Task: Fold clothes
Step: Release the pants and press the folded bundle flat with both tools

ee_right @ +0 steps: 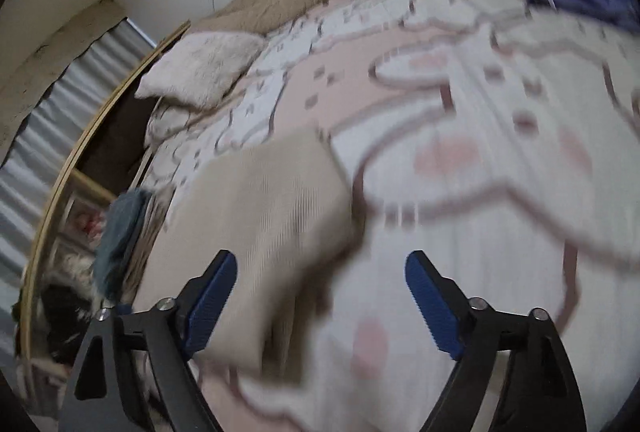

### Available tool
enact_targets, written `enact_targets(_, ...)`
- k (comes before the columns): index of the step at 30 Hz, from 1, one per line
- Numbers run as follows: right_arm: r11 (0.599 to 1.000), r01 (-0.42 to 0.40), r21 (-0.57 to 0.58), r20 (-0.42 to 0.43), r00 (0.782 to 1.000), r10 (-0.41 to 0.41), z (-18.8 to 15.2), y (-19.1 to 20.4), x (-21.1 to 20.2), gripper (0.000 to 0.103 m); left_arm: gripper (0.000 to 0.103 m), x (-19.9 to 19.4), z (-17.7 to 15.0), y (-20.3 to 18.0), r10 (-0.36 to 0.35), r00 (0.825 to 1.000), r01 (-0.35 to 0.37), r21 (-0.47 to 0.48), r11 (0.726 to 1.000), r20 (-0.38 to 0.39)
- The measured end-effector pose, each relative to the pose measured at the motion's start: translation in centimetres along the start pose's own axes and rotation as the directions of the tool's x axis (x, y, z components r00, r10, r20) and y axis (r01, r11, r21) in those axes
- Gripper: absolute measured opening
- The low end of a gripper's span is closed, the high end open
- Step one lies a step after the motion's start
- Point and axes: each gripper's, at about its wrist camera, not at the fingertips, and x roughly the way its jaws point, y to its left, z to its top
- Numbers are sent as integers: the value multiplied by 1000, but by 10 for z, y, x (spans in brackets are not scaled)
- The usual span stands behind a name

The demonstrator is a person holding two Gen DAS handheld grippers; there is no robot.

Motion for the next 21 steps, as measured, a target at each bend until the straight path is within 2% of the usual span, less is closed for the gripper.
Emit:
enact_targets(4,997,-45,69,-36,998,47,-44,-10,-7,85,47,12,-10,-7,23,1000,-23,15,1000,3)
enact_targets(6,995,-54,85,-32,998,57,-50,-10,-6,85,47,15,-10,-11,47,999,-48,44,998,22)
enact_targets(10,997,-63,33,-31,997,64,-54,5,-7,85,46,26,-6,-12,50,998,-53,69,996,42)
enact_targets(11,998,-63,14,-32,997,64,-54,10,-6,84,41,28,-6,-11,47,998,-50,73,996,44)
enact_targets(12,998,-61,-6,-31,998,61,-54,16,-5,81,23,29,-6,-9,45,998,-48,70,996,48)
enact_targets(13,998,-58,-20,-27,998,57,-54,20,-5,79,14,28,-6,-5,40,998,-43,52,998,50)
enact_targets(14,998,-53,-33,-21,998,52,-55,23,-5,78,14,27,-5,0,30,998,-31,25,999,49)
enact_targets(16,996,-48,-71,-8,999,47,-55,32,-6,66,14,20,0,7,10,999,-10,-9,1000,47)
enact_targets(17,994,-48,-100,0,999,48,-55,38,-7,53,14,16,2,9,0,999,1,-22,1000,46)
enact_targets(18,989,-56,-133,-2,998,57,-56,46,-7,47,13,14,4,8,11,999,-10,-10,1000,44)
enact_targets(21,968,-82,-236,-23,997,79,-61,72,0,44,12,14,8,-7,110,993,-113,103,988,37)
